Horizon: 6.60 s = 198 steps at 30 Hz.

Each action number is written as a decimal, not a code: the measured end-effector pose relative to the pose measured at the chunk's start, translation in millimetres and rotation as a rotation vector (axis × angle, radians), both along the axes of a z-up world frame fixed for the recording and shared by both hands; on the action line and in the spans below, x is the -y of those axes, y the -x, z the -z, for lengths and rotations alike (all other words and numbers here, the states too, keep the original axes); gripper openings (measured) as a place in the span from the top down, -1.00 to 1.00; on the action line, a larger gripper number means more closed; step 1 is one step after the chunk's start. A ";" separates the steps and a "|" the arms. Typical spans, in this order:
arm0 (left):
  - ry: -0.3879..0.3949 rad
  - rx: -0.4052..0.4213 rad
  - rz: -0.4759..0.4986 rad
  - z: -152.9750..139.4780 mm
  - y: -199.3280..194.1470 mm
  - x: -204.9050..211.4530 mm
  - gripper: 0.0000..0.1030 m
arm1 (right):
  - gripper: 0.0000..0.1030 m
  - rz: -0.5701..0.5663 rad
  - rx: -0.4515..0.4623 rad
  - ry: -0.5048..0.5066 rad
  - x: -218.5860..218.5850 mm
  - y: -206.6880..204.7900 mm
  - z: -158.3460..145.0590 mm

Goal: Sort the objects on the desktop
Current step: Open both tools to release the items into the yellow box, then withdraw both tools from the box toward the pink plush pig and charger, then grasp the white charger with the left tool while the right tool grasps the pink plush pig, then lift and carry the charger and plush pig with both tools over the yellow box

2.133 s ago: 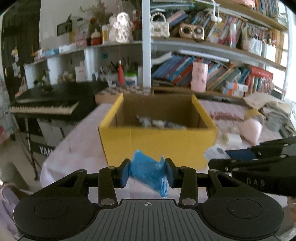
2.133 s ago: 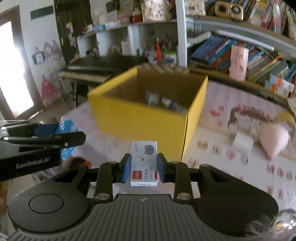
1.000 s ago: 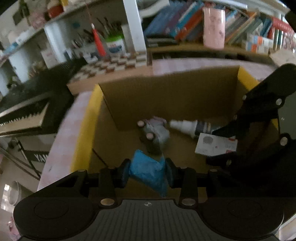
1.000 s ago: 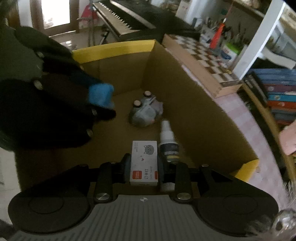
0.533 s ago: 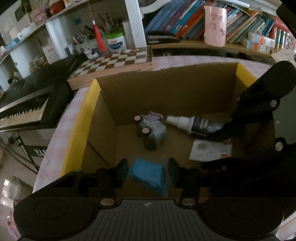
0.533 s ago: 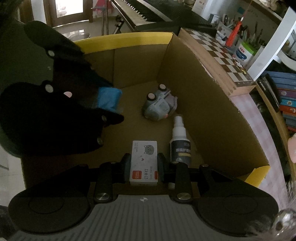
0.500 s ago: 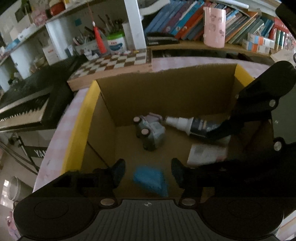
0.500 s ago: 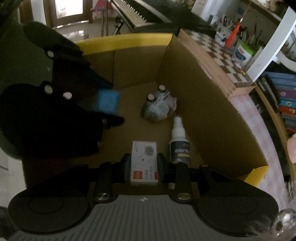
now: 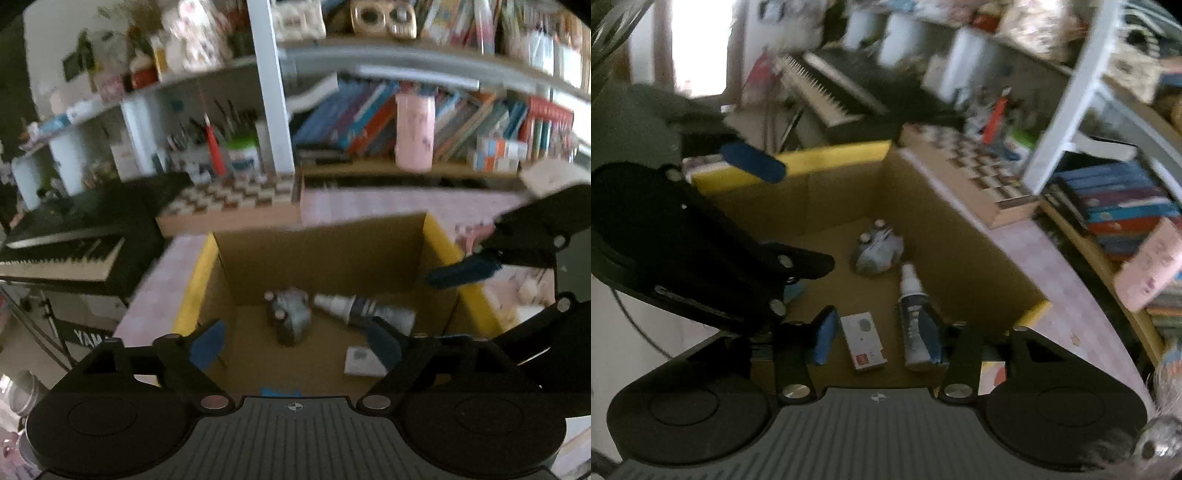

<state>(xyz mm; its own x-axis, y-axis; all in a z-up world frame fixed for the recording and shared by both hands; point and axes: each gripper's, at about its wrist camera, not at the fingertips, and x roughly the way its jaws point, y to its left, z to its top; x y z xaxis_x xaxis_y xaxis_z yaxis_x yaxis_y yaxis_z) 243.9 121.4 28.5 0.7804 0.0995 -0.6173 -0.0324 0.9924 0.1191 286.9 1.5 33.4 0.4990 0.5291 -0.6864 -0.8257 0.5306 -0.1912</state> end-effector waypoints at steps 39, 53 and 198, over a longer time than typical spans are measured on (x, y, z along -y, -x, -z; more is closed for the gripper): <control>0.115 0.171 -0.145 0.2 213.3 26.9 -0.86 | -0.17 0.576 0.088 -0.269 111.2 225.6 12.1; 0.149 0.120 -0.118 26.2 246.3 49.0 -0.86 | -0.24 0.652 0.058 -0.238 123.8 272.6 34.6; 0.223 -0.140 -0.003 87.1 -41.1 227.0 -0.29 | -0.69 0.685 -0.137 -0.286 323.0 11.6 65.5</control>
<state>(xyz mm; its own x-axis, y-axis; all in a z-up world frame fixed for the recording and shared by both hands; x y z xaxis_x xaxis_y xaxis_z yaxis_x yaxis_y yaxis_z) 285.0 -105.7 -58.6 0.6857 -0.0495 -0.7262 -0.0336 0.9945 -0.0995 275.4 -321.5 -32.1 0.7005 0.2981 -0.6484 -0.2998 0.9474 0.1117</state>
